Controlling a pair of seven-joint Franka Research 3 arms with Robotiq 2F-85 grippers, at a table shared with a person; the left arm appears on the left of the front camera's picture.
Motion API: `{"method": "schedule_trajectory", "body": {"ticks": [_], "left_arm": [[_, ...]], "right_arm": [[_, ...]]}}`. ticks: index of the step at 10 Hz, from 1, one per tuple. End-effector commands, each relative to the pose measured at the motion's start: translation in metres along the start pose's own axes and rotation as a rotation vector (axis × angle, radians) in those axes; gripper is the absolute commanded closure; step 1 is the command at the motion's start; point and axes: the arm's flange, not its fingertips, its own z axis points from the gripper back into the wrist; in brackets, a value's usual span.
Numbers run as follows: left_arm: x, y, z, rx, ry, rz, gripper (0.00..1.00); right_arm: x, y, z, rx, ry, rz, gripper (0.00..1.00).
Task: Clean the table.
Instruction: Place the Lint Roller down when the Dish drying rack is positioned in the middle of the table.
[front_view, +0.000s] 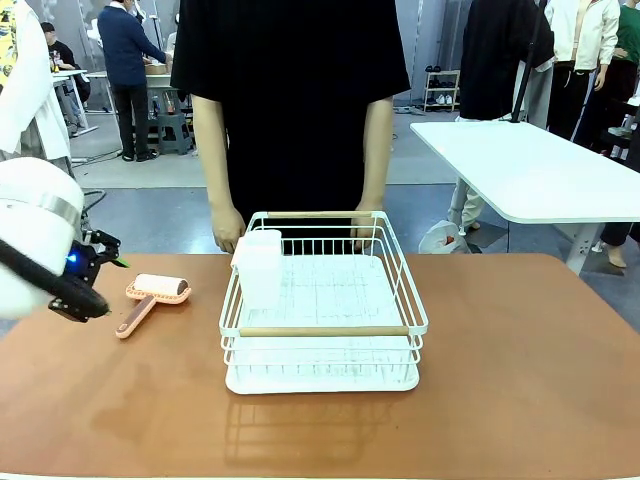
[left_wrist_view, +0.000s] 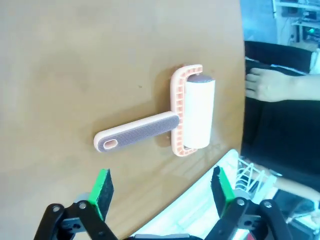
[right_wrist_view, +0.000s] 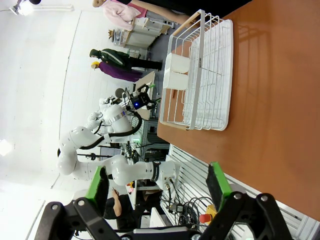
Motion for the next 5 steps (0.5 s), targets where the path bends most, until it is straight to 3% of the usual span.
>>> {"method": "schedule_trajectory", "body": {"ticks": [1,3,5], "left_arm": [[0.013,-0.048,0.070,-0.025,0.017,-0.080,0.00],[0.005,-0.056,0.086,0.012,0.049,-0.199,0.00],[0.008,-0.064,0.103,0.079,0.164,-0.485,0.00]], "right_arm": [[0.000,0.003,0.002,0.012,-0.006,0.010,0.00],[0.000,0.003,0.002,0.012,-0.006,0.010,0.00],[0.000,0.003,0.002,0.012,-0.006,0.010,0.00]]}}
